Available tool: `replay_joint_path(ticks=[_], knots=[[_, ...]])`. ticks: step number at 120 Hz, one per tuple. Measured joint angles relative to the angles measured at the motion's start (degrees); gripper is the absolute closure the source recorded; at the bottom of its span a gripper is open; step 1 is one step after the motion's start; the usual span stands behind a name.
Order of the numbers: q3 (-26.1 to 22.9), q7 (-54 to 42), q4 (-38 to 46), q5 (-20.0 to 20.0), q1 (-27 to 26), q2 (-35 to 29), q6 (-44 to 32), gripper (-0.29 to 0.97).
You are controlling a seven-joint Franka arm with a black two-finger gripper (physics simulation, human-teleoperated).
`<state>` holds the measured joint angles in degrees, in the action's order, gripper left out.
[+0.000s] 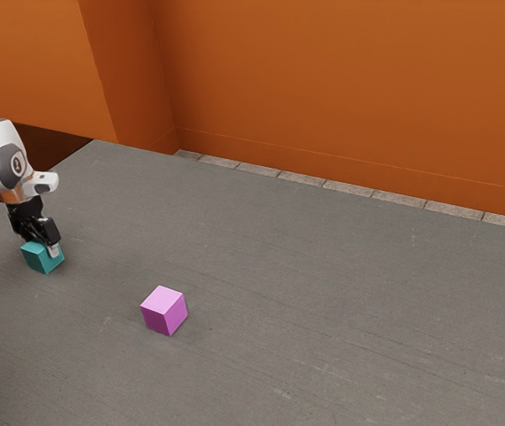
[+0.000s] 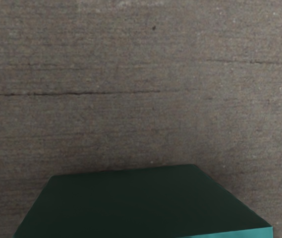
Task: Pick up the blue block with one arm, and put the blue block on the pink block with one arm
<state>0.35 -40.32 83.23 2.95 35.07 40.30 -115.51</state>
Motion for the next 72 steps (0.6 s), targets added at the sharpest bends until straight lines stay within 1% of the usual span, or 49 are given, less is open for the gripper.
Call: replay_joint_path(ticks=[10, 30, 44, 72], knots=[[0.0, 0.0, 0.0, 0.0, 0.0, 0.0, 0.0, 0.02], [0.0, 0.1, 0.0, -0.1, 0.0, 0.0, 0.0, 0.20], [0.1, 0.1, 0.0, -0.2, 0.0, 0.0, 0.0, 0.27], [0.1, 0.4, 0.0, -0.3, 0.0, -0.1, -0.1, 0.32]])
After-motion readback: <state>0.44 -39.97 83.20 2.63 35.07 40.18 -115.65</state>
